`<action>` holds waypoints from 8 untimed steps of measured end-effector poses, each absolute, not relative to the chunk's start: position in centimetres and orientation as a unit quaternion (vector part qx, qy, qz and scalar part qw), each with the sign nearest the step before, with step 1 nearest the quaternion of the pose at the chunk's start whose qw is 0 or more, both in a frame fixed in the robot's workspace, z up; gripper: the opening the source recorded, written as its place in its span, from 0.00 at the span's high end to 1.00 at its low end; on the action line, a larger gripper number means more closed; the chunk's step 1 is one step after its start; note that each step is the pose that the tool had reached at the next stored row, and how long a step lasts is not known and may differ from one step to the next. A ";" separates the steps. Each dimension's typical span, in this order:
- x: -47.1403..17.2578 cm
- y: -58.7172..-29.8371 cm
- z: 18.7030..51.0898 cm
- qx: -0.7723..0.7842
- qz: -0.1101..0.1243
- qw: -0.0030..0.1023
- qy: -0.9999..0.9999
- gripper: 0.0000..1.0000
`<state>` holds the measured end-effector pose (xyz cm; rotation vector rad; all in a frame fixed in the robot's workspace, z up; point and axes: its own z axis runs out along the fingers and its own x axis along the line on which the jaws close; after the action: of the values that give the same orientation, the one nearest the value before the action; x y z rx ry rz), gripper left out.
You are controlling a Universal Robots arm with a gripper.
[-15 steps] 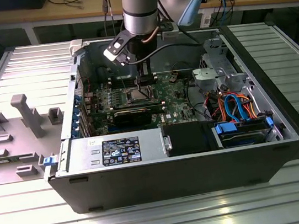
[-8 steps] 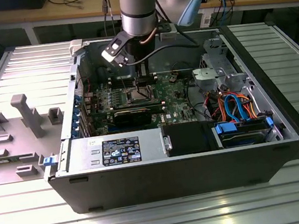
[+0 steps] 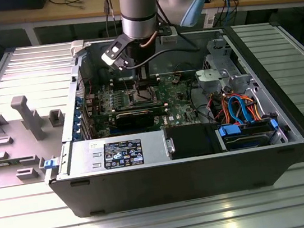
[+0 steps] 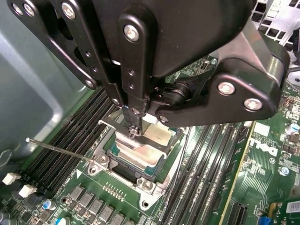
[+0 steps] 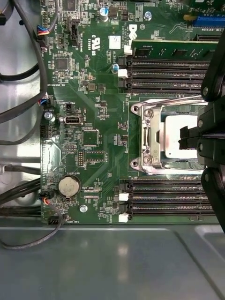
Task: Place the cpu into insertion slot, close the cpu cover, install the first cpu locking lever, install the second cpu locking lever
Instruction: 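Close the cpu cover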
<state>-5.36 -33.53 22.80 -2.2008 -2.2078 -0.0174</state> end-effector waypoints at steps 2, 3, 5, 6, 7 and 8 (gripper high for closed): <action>-5.4 -33.5 22.7 -0.706 -0.005 0.013 -0.708 0.89; -5.4 -33.5 22.6 -0.706 -0.005 0.013 -0.708 0.89; -5.4 -33.5 22.5 -0.706 -0.004 0.014 -0.708 0.89; -5.5 -33.5 22.5 -0.706 -0.003 0.014 -0.708 0.89; -5.5 -33.5 22.5 -0.706 -0.003 0.014 -0.708 0.89; -5.5 -33.5 22.5 -0.706 -0.003 0.014 -0.708 0.89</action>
<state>-5.45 -33.53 22.51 -2.1982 -2.2047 -0.0106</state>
